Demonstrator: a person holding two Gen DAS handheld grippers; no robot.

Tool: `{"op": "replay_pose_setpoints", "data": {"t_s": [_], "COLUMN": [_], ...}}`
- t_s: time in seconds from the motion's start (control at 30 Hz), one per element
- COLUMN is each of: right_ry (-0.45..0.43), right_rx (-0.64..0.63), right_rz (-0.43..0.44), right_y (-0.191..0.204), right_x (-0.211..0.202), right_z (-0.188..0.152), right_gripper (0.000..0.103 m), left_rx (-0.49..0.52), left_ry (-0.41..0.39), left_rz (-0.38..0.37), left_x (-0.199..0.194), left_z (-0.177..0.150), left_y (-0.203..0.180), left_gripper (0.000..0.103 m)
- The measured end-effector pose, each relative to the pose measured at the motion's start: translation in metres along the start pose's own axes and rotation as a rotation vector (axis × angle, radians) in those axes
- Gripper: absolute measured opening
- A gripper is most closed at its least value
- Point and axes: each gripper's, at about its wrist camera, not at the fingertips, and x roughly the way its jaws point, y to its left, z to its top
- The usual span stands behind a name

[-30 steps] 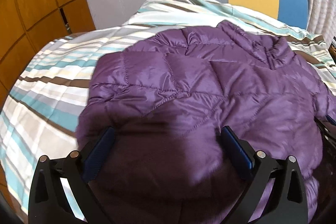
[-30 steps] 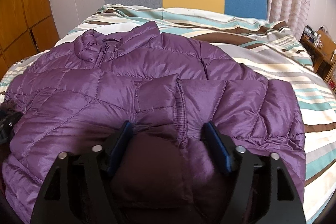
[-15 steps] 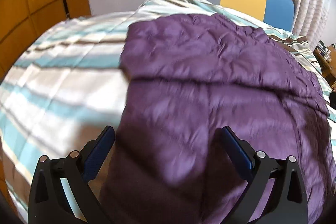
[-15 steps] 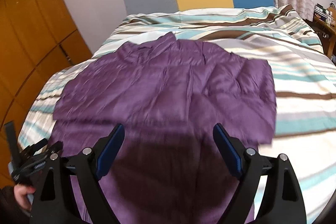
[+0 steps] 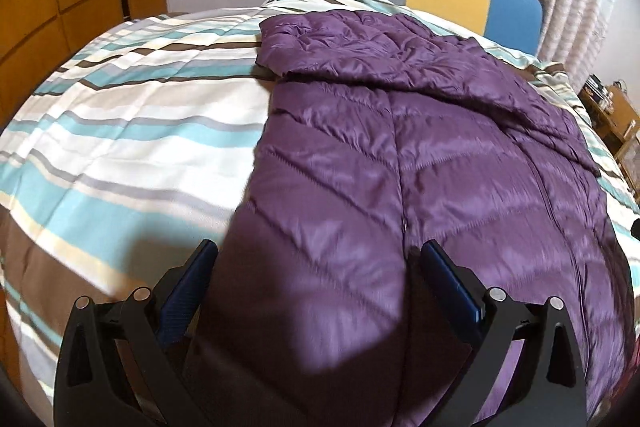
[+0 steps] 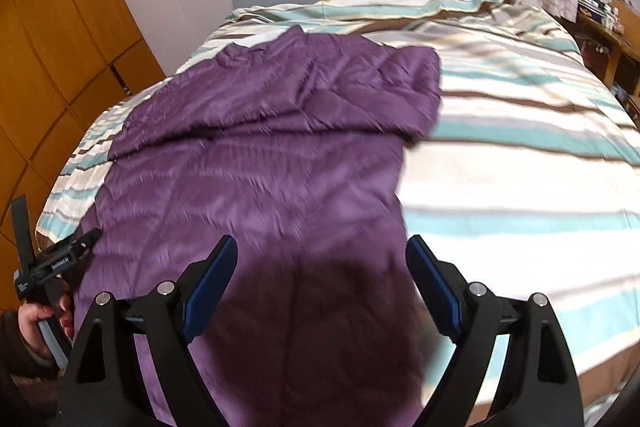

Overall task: Fold large clothes
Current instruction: 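Open both grippers and lift them off the folded jacket, then grasp the jacket hem with the left gripper while the right gripper grasps beside it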

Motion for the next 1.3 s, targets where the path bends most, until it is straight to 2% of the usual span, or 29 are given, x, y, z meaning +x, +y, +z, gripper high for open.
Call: {"op": "replay_pose_setpoints", "data": {"t_s": [0.33,0.53,0.6,0.7,0.83,0.9,0.93,0.97,1.0,1.03,1.1,1.13,1.17,1.3], "right_ry": [0.068,0.112,0.108,0.121,0.131,0.135,0.134,0.134,0.130,0.125,0.119,0.113,0.104,0.040], "right_rx": [0.022,0.055,0.046,0.020,-0.029,-0.054,-0.060,-0.065,-0.073,-0.084,-0.088,-0.073,-0.051,0.025], "right_rz": [-0.020,0.020,0.037,0.062,0.095,0.113,0.127,0.139,0.148,0.157,0.181,0.206,0.229,0.319], "right_y": [-0.028,-0.045,-0.048,-0.047,-0.042,-0.038,-0.035,-0.033,-0.030,-0.028,-0.024,-0.025,-0.027,-0.033], "right_x": [-0.020,-0.026,-0.030,-0.035,-0.039,-0.040,-0.040,-0.038,-0.037,-0.036,-0.034,-0.035,-0.035,-0.042], "right_z": [-0.050,-0.078,-0.082,-0.090,-0.100,-0.103,-0.104,-0.104,-0.104,-0.104,-0.102,-0.100,-0.097,-0.080], "right_gripper": [0.085,0.083,0.082,0.079,0.069,0.062,0.054,0.049,0.046,0.040,0.026,0.014,0.010,0.008], "left_rx": [-0.009,0.029,0.031,0.052,0.084,0.099,0.106,0.114,0.121,0.128,0.144,0.159,0.165,0.117], "left_ry": [-0.007,-0.002,0.000,0.007,0.020,0.028,0.031,0.033,0.039,0.048,0.049,0.043,0.033,-0.007], "left_rz": [-0.041,-0.068,-0.077,-0.094,-0.104,-0.113,-0.119,-0.128,-0.145,-0.165,-0.177,-0.183,-0.188,-0.244], "left_x": [-0.025,-0.035,-0.038,-0.043,-0.049,-0.052,-0.053,-0.054,-0.054,-0.054,-0.055,-0.057,-0.060,-0.070], "left_z": [-0.030,-0.045,-0.048,-0.054,-0.065,-0.070,-0.072,-0.074,-0.075,-0.074,-0.072,-0.069,-0.066,-0.049], "left_y": [0.020,0.021,0.021,0.021,0.020,0.019,0.018,0.017,0.014,0.011,0.004,0.000,-0.002,0.001], "left_gripper": [0.099,0.093,0.088,0.082,0.079,0.072,0.069,0.061,0.049,0.042,0.021,0.017,0.014,0.011]}}
